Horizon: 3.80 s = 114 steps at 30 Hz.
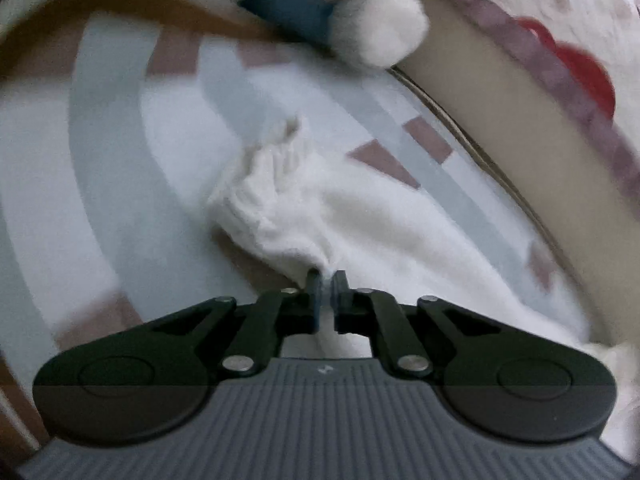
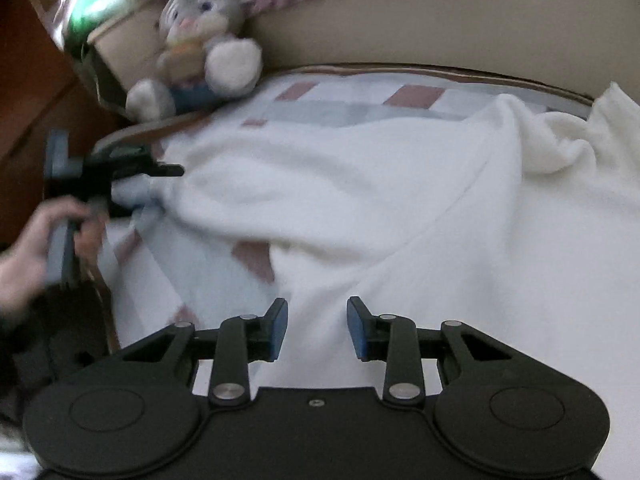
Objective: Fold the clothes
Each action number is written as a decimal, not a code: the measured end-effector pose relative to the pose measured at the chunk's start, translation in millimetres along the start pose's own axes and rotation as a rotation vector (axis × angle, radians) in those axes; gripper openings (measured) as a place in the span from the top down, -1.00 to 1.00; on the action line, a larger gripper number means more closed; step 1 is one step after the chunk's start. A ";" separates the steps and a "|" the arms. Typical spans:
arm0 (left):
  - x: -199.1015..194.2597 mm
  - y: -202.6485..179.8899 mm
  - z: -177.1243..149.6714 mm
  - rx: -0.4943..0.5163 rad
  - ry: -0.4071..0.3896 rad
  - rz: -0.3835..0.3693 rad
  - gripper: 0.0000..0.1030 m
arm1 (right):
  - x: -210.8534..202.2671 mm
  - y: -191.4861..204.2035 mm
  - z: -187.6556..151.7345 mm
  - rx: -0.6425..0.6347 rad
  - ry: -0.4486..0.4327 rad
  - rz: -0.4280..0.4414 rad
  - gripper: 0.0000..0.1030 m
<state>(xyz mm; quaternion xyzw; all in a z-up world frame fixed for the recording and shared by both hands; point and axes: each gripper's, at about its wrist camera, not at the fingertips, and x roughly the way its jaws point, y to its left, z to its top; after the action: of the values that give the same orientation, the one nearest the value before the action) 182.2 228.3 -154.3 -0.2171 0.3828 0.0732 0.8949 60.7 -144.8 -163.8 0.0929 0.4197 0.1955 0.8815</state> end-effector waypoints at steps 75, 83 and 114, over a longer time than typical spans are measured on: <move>-176.7 -190.9 -269.2 0.534 0.254 -0.161 -0.29 | -280.2 -129.9 -180.1 0.607 -0.057 -0.500 0.01; -181.9 -209.9 -278.7 0.585 0.260 -0.101 -0.30 | -304.7 -116.7 -166.6 0.576 -0.185 -0.490 -0.38; -60.3 -86.1 -110.2 0.383 0.046 0.210 -0.31 | -149.3 -75.4 -79.0 0.130 0.027 -0.255 -0.36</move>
<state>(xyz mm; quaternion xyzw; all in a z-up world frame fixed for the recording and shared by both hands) 93.8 104.4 -149.9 -0.0037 0.4305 0.0873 0.8983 -65.8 -276.2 -133.2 0.0929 0.4519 0.0554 0.8855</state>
